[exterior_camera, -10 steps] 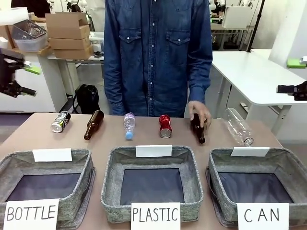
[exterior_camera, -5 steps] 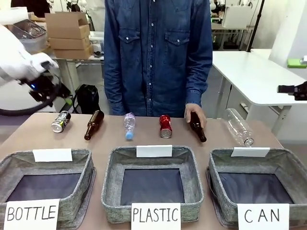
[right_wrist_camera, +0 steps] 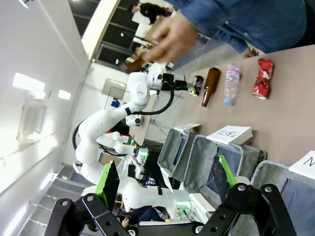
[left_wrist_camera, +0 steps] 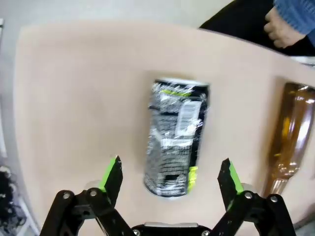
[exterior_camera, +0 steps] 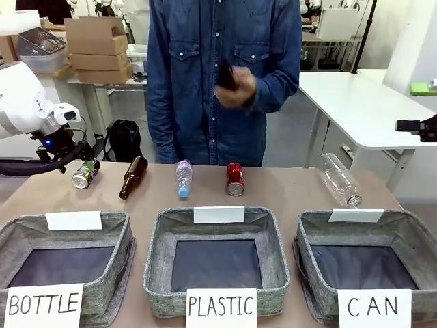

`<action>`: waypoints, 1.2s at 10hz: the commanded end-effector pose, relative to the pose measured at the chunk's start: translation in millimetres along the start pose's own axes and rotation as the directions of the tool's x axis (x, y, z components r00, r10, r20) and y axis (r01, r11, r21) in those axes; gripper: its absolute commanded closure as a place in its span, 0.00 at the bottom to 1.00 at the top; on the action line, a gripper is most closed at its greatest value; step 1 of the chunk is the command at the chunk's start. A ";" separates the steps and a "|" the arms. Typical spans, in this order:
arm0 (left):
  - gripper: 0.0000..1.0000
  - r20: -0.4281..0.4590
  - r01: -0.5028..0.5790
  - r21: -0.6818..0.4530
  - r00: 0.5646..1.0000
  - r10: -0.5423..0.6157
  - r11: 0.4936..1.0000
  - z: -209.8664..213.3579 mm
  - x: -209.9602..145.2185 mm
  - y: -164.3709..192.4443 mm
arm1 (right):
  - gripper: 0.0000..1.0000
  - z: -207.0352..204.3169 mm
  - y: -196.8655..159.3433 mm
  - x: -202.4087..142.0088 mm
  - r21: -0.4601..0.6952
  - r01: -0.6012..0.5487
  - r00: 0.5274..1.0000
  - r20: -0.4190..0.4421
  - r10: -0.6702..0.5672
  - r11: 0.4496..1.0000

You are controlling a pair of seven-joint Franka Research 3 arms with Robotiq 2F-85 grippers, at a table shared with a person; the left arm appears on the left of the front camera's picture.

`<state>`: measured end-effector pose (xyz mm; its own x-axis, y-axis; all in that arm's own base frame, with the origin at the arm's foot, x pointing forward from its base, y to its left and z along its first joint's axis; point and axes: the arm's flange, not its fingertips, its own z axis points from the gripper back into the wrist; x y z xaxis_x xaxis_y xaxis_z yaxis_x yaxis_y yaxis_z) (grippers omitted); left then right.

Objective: Sort the can waste into the basket.
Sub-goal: Pick up the can waste from the table and place it in the right Fabric basket.

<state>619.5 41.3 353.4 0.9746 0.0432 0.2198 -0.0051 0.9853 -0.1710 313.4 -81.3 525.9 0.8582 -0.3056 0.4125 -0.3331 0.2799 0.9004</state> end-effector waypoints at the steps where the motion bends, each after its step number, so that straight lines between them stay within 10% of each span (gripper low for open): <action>1: 0.00 -0.021 0.030 0.041 0.999 -0.029 0.999 -4.2 -5.3 4.1 | 0.00 -2.6 0.1 4.4 0.019 -0.027 1.000 0.011 0.027 0.999; 10: 0.00 -0.045 0.069 -0.018 0.997 -0.069 0.997 -51.4 8.9 4.0 | 0.00 -2.6 0.1 4.4 0.019 -0.027 1.000 0.011 0.027 0.999; 11: 0.59 -0.041 0.068 0.017 0.997 -0.067 0.998 -54.5 7.8 2.9 | 0.00 -2.6 0.1 4.4 0.019 -0.027 1.000 0.011 0.027 0.999; 12: 0.59 -0.025 0.066 0.034 0.998 -0.066 0.997 -50.2 9.3 4.8 | 0.00 -2.6 0.1 4.4 0.019 -0.027 1.000 0.011 0.027 0.999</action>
<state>635.5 34.8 298.0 0.9832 -0.0106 0.1820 0.0375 0.9887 -0.1453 313.7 -81.5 526.9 0.8578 -0.3041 0.4143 -0.3352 0.2802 0.8995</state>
